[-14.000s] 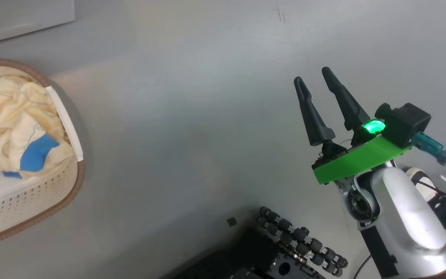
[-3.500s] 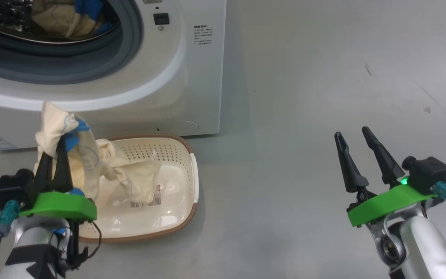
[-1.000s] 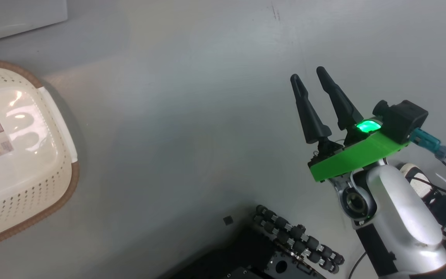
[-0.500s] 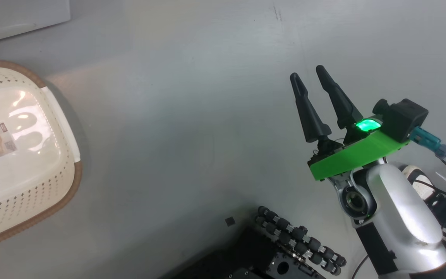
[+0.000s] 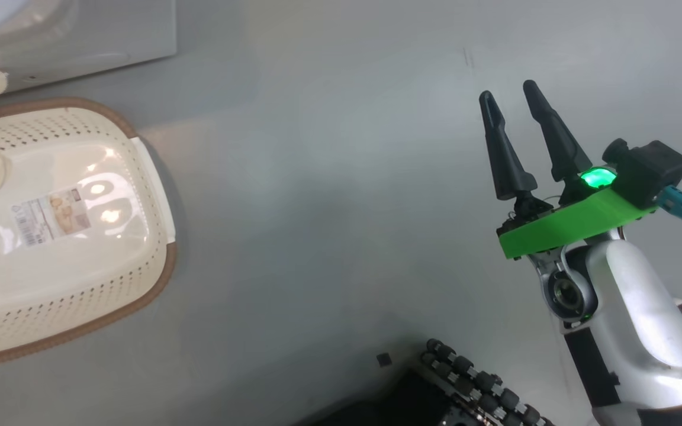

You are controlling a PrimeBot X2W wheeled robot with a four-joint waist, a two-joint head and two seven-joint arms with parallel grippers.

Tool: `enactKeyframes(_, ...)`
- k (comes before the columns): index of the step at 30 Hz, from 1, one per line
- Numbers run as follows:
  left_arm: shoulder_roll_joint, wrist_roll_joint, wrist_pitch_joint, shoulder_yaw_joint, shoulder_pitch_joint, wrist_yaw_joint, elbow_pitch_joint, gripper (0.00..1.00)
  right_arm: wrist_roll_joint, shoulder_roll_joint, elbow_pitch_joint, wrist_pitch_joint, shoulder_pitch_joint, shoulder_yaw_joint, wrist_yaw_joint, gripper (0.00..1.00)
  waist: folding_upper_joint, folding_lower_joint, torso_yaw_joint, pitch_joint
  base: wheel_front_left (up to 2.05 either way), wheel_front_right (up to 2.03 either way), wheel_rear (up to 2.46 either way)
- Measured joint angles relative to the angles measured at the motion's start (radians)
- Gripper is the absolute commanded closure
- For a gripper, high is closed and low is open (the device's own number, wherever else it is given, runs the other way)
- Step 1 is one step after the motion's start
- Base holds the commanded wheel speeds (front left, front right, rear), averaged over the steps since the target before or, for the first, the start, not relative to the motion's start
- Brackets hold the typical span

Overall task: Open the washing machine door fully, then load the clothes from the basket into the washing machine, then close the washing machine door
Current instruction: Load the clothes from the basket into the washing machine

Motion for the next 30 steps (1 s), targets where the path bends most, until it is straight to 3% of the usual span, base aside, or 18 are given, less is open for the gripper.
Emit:
enactKeyframes(9,-0.055,-0.078,-0.009,-0.009,0.214,-0.007,-0.088,0.00,-0.069,0.000,0.001,0.000,0.046,-0.051,0.000,0.00,0.0000,-0.0001,0.076,-0.097,0.00,0.00,0.00)
enactKeyframes(22,-0.092,-0.147,-0.009,0.016,0.603,-0.005,-0.412,0.00,-0.092,-0.036,0.004,0.000,0.113,-0.087,0.000,0.00,0.0000,-0.0002,0.170,-0.217,0.00,0.00,0.00)
enactKeyframes(30,-0.144,-0.148,-0.009,0.054,0.831,0.034,-0.615,0.00,-0.100,-0.049,-0.002,0.000,0.145,-0.104,0.000,0.00,0.0000,-0.0002,0.208,-0.245,0.00,0.00,0.00)
